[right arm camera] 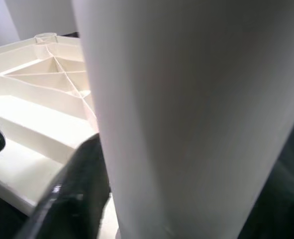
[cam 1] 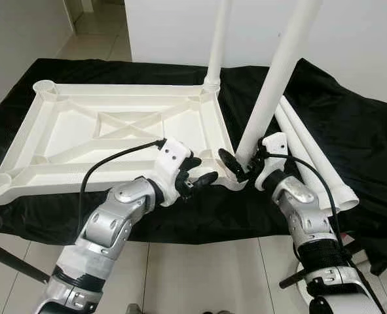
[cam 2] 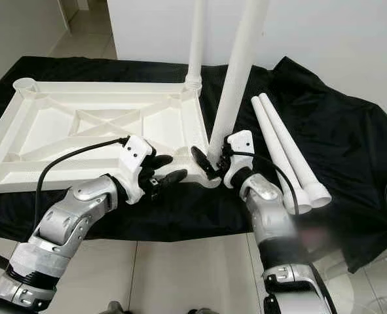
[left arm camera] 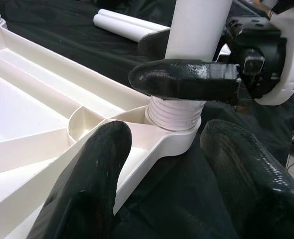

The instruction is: Building children table

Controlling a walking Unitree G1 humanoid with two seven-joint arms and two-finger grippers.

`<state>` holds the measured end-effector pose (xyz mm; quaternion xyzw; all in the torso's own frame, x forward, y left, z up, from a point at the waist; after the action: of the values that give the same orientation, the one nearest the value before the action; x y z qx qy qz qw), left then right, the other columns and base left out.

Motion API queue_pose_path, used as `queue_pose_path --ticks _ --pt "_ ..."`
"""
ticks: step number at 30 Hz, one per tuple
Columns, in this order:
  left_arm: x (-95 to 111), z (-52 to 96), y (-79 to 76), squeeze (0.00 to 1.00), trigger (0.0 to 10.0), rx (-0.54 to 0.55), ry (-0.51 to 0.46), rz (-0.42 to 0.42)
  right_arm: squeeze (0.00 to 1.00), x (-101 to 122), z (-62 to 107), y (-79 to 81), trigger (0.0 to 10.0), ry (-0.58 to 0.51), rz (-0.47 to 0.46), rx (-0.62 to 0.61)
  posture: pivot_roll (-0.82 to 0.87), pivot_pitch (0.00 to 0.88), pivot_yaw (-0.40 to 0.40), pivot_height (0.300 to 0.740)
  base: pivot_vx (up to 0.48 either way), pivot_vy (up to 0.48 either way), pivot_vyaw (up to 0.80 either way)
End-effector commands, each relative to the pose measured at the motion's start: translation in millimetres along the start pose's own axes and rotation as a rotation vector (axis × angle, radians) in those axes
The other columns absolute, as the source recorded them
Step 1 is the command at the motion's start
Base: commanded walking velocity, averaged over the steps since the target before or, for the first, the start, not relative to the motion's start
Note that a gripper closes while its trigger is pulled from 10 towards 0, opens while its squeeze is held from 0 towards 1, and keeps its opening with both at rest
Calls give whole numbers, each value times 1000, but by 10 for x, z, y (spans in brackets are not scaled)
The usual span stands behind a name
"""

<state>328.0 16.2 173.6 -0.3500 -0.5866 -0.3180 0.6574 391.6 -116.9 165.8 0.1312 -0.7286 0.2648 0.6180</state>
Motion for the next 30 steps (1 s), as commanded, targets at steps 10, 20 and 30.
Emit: queue_pose_path --ticks 10,20,30 --pt "-26 -7 -17 0 10000 1 10 -7 0 -186 43 -38 0 55 14 -16 0 66 -38 740 0 0 0" --pt "-54 -8 -20 0 10000 6 13 2 0 -249 58 -78 10000 83 -125 -252 -6 69 -35 740 0 0 0" --pt "-56 -7 -2 0 10000 11 13 7 0 -180 132 -34 10000 73 -229 -538 -5 72 -42 740 0 0 0"
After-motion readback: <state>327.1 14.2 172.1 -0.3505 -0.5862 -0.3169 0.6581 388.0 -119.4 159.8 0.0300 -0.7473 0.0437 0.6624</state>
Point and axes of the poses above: a point about 5 cm out from each wrist's last joint towards the gripper, its own z axis pointing back from the gripper into the wrist, its own x axis along the axis of the wrist's last joint, y = z × x, the point moved 6 cm from there along -z, pointing out of the wrist towards the gripper, and after that the axes turned 8 degrees about z, right-handed, at the moved point
